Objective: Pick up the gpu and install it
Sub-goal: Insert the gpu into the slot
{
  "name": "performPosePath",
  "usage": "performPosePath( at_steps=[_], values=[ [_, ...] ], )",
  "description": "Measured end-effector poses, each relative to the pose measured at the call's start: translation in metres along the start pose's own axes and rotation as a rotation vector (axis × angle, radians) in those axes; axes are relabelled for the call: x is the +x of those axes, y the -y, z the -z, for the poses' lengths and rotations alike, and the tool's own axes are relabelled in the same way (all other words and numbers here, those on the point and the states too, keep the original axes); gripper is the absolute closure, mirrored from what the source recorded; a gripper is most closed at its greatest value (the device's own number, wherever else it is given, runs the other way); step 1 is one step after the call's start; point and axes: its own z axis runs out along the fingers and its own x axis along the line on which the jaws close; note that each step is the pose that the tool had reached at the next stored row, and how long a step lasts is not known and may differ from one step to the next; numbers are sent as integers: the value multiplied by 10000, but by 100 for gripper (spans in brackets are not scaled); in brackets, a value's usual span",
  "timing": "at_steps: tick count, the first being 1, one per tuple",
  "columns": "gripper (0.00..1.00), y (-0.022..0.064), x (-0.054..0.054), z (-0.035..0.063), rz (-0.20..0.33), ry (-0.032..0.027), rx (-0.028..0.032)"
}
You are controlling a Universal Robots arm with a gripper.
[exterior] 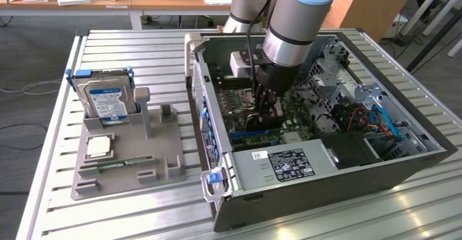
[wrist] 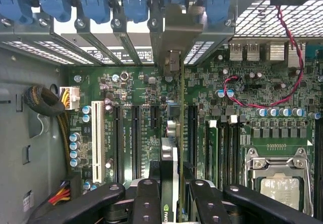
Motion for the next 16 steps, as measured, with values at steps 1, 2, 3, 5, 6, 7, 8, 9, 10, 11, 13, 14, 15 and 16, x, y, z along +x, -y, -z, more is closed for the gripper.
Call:
performPosePath(
  at_steps=[1, 2, 3, 5, 6, 7, 8, 9, 10, 11, 13, 14, 15, 16],
  values=[
    [73, 0, 0, 0, 0, 0, 0],
    [73, 0, 0, 0, -1, 0, -1],
    [73, 0, 0, 0, -1, 1, 0],
    [73, -2, -1, 0, 1, -1, -1],
    [73, -2, -2, -2, 1, 1, 0],
    [73, -3, -2, -2, 1, 0, -1],
    [73, -4, -2, -3, 1, 0, -1],
    [73, -4, -2, -4, 0, 0, -1],
    [73, -4, -3, -8, 0, 2, 1],
    [73, -3, -4, -14, 0, 3, 1],
    [73, -4, -3, -17, 0, -2, -2],
    [73, -4, -3, -17, 0, -3, -2],
    [73, -4, -3, -17, 0, -3, -2],
    [73, -4, -4, -19, 0, 0, -1]
  ],
)
